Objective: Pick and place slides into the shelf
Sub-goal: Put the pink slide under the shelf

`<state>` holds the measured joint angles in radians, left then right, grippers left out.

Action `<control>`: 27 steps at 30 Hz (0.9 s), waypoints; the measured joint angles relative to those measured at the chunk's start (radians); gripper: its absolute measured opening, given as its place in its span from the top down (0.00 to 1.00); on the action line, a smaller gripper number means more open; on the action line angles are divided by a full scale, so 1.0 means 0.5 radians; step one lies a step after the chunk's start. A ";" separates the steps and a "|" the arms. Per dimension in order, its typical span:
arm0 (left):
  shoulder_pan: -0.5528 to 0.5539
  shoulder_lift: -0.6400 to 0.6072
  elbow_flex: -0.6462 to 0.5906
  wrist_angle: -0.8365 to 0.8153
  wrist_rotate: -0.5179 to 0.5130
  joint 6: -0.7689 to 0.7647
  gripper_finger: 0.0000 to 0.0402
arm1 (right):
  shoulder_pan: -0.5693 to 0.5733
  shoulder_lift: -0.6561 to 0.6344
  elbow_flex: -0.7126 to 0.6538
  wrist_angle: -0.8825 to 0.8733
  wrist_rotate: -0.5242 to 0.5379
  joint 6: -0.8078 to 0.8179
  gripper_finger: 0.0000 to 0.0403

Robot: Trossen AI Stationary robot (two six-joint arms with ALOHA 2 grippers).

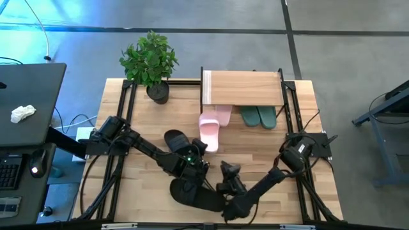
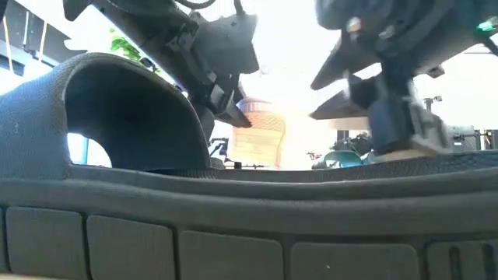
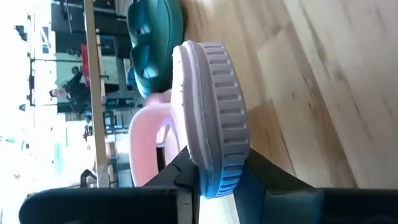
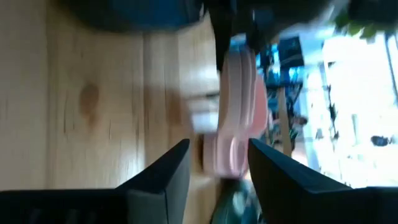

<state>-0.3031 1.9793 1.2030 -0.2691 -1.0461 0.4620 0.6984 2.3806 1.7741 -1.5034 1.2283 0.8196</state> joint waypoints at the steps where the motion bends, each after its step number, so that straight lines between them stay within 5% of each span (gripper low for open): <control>1: 0.008 0.000 0.000 -0.018 -0.003 -0.012 0.88 | 0.024 0.001 0.000 -0.092 -0.041 0.121 0.62; 17: 0.056 -0.002 0.002 0.000 0.017 0.399 0.88 | 0.308 -0.034 -0.112 -0.135 -0.408 0.477 0.66; 27: 0.126 -0.002 0.000 0.016 -0.026 0.806 0.89 | 0.334 -0.034 -0.112 -0.135 -0.402 0.573 0.66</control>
<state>-0.2403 1.9785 1.2030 -0.2613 -1.0590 0.8650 0.8654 2.3634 1.7180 -1.5707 1.0275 1.1061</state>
